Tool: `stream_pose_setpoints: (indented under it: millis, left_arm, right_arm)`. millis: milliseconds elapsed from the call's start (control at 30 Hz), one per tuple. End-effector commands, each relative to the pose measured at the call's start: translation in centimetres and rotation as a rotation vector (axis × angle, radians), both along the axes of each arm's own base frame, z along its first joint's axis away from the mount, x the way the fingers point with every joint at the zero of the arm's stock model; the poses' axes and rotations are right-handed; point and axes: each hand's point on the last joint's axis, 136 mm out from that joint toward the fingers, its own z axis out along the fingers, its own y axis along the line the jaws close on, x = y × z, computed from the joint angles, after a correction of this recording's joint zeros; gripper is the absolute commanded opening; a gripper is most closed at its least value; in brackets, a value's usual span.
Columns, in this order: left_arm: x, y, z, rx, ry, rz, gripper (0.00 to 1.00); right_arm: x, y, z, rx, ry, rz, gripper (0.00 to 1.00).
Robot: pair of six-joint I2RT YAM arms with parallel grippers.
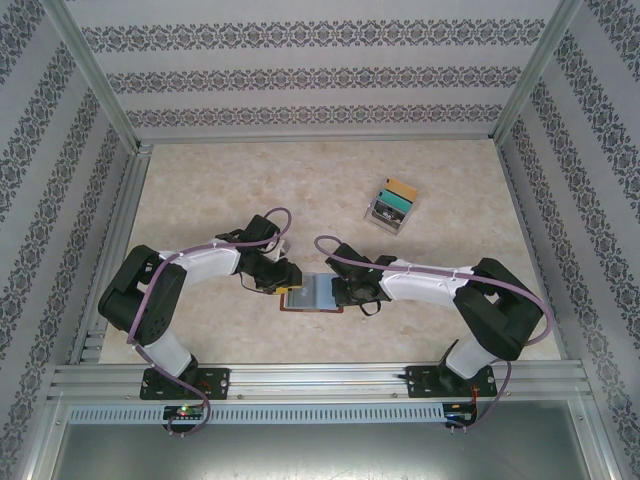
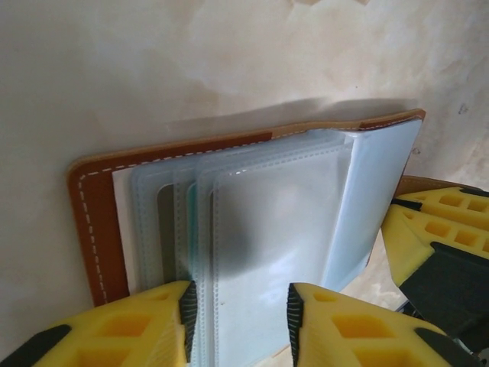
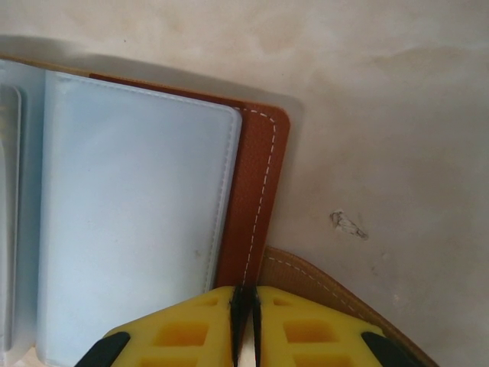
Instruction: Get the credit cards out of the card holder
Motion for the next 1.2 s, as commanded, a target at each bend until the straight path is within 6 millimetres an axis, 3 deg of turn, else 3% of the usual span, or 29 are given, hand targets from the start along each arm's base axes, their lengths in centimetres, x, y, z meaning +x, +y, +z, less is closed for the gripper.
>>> stream_pose_setpoints:
  millis: [0, 233, 367, 467, 600, 667, 933, 1167]
  left_arm:
    - [-0.1, -1.6, 0.5, -0.046, -0.011, -0.040, 0.42]
    - [-0.1, -2.2, 0.7, -0.075, -0.014, -0.056, 0.47]
    - [-0.1, -2.5, 0.9, -0.095, -0.018, -0.064, 0.58]
    - [-0.2, -2.6, 0.9, -0.100, -0.014, -0.066, 0.59]
    - [-0.2, -2.7, 0.9, -0.102, -0.015, -0.069, 0.83]
    - [-0.2, -2.8, 1.0, -0.108, -0.019, -0.071, 0.88]
    - [-0.2, -2.8, 1.1, -0.109, -0.019, -0.071, 0.99]
    - [-0.2, -2.4, 1.3, -0.089, -0.028, -0.068, 1.00]
  right_arm:
    - [-0.5, 0.0, -0.8, -0.002, 0.035, -0.008, 0.17]
    - [-0.5, 0.1, -0.8, -0.002, 0.038, -0.007, 0.18]
    - [-0.5, 0.0, -0.9, -0.003, 0.039, -0.009, 0.18]
    - [-0.5, 0.0, -0.9, -0.003, 0.041, -0.013, 0.18]
    - [-0.5, -0.1, -0.9, -0.004, 0.039, -0.014, 0.20]
    - [-0.5, -0.1, -0.9, -0.004, 0.038, -0.015, 0.20]
    - [-0.4, -0.3, -0.6, 0.002, 0.033, -0.027, 0.27]
    - [0.1, -0.8, 0.6, 0.022, 0.005, -0.049, 0.29]
